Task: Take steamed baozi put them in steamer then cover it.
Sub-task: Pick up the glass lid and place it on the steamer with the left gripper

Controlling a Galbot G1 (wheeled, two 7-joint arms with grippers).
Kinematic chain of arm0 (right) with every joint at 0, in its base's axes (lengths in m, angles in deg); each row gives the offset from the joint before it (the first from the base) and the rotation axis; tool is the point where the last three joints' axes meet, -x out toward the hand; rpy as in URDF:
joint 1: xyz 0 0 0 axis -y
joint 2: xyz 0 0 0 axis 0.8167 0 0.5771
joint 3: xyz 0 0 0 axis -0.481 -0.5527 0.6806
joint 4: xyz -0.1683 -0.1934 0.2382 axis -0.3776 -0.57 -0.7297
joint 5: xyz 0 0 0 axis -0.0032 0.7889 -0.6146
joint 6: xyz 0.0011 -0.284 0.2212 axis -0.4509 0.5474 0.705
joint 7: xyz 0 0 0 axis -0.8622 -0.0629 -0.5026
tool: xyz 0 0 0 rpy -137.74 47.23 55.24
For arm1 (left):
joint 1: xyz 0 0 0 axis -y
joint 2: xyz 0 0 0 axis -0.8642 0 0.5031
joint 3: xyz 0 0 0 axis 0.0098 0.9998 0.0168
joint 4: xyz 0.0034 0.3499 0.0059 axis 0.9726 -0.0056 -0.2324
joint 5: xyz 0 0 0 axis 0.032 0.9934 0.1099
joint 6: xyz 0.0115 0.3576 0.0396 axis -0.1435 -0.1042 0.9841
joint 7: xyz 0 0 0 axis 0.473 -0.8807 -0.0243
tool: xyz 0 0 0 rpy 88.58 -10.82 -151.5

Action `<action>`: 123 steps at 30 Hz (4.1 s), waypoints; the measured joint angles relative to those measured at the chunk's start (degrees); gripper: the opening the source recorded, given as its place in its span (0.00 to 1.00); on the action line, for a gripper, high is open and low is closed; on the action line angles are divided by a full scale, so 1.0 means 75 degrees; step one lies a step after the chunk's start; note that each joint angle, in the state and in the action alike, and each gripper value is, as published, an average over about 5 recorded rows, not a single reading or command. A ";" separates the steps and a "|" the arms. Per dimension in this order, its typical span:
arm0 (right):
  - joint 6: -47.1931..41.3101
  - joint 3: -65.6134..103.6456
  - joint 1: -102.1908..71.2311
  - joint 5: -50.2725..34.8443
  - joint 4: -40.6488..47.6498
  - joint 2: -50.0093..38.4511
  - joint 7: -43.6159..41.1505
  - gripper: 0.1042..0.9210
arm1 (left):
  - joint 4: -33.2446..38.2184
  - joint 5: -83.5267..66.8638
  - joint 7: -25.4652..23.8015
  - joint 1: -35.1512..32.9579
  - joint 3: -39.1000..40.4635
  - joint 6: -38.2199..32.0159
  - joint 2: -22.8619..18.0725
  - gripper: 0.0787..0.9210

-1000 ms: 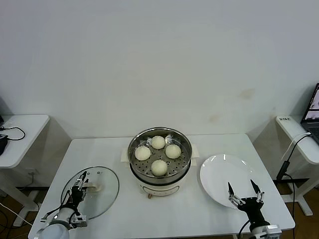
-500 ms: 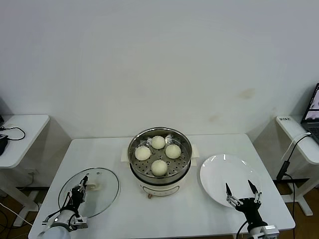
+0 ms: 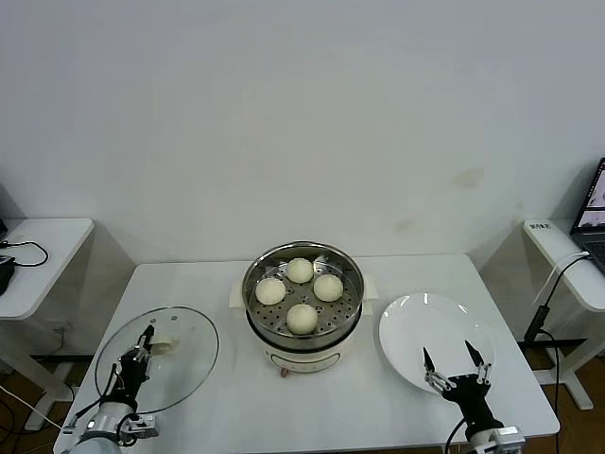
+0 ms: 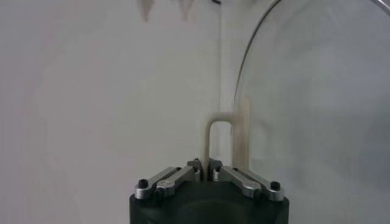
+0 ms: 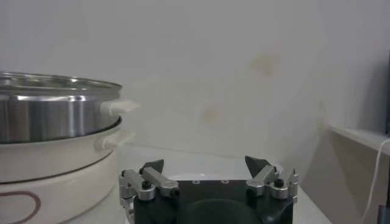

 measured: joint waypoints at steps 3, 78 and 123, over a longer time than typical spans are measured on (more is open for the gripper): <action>-0.0001 -0.0032 -0.0005 0.0028 -0.0022 -0.0027 -0.0014 0.88 | 0.0460 -0.0018 -0.0167 -0.0160 -0.0163 0.0192 0.0067 0.07; 0.0200 -0.0607 0.0305 0.2359 0.0836 0.0675 -0.0135 0.88 | 0.0645 0.2966 -0.3844 0.4038 0.5139 0.3462 -0.2477 0.07; 0.0287 -0.0762 0.0185 0.2602 0.0940 0.0689 -0.0179 0.88 | 0.0563 0.3335 -0.3595 0.3708 0.4936 0.3144 -0.2911 0.39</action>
